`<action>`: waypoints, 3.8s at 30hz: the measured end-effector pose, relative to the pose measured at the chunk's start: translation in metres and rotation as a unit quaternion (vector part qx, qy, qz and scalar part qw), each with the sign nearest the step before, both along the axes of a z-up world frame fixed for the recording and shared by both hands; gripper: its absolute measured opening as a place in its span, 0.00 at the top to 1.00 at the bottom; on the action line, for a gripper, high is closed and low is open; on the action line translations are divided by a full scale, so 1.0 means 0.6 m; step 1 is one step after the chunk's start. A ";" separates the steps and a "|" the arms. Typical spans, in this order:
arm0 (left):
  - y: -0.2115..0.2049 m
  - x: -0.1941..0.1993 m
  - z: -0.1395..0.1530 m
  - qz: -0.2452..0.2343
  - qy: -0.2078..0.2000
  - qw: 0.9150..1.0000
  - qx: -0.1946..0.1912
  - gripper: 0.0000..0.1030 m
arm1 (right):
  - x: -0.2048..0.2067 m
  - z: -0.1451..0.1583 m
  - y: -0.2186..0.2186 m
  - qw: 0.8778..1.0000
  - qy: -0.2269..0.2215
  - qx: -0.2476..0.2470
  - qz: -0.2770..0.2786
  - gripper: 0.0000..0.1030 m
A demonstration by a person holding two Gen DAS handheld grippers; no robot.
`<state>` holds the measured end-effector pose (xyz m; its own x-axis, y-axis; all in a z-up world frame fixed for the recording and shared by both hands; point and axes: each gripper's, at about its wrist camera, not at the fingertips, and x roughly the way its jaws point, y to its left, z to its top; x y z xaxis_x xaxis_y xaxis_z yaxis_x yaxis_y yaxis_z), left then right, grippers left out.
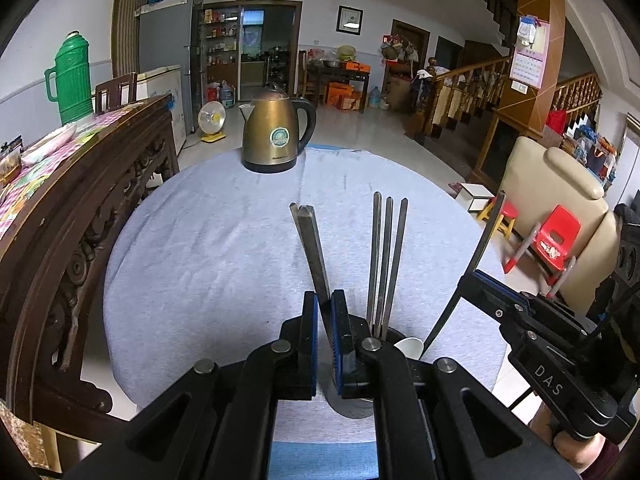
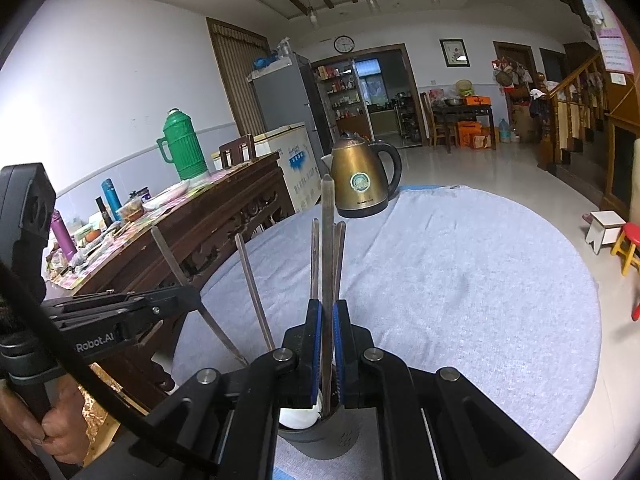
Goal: Organize utensils
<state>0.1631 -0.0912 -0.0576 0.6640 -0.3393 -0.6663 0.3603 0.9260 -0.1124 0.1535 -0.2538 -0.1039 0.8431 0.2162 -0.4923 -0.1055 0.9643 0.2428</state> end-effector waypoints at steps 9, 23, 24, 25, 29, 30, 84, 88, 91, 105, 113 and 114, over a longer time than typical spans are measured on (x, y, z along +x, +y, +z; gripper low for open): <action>0.002 0.001 -0.008 0.006 0.003 1.000 0.004 0.93 | 0.000 -0.010 0.005 1.000 0.006 0.002 0.000 0.94; -0.005 0.009 -0.026 0.011 0.015 1.000 0.015 0.91 | -0.001 -0.016 0.004 1.000 0.011 0.007 0.000 0.94; -0.007 0.010 -0.028 0.012 0.014 1.000 0.023 0.90 | 0.000 -0.016 0.005 1.000 0.013 0.005 0.001 0.93; -0.011 0.009 -0.031 0.012 0.014 0.999 0.032 0.90 | 0.001 -0.016 0.005 1.000 0.017 0.003 0.001 0.93; -0.018 0.004 -0.033 0.022 0.011 0.998 0.055 0.59 | 0.001 -0.019 0.007 0.999 0.033 0.005 0.001 0.85; -0.018 0.000 -0.030 0.027 0.004 0.998 0.059 0.51 | 0.000 -0.018 0.007 0.999 0.036 0.003 0.000 0.76; 0.062 -0.150 0.074 0.158 -0.109 0.977 0.095 0.03 | -0.149 0.050 0.021 0.993 0.072 -0.014 -0.091 0.34; 0.062 -0.150 0.074 0.160 -0.108 0.977 0.094 0.03 | -0.149 0.050 0.021 0.993 0.072 -0.016 -0.091 0.34; 0.065 -0.152 0.076 0.164 -0.108 0.976 0.093 0.03 | -0.150 0.050 0.023 0.993 0.073 -0.019 -0.091 0.34; 0.073 -0.152 0.074 0.170 -0.105 0.976 0.091 0.03 | -0.148 0.051 0.040 0.994 0.071 -0.030 -0.084 0.34; 0.079 -0.151 0.073 0.176 -0.105 0.975 0.088 0.03 | -0.146 0.047 0.050 0.993 0.074 -0.038 -0.084 0.34; 0.079 -0.151 0.072 0.176 -0.104 0.975 0.088 0.03 | -0.146 0.047 0.052 0.993 0.075 -0.040 -0.084 0.34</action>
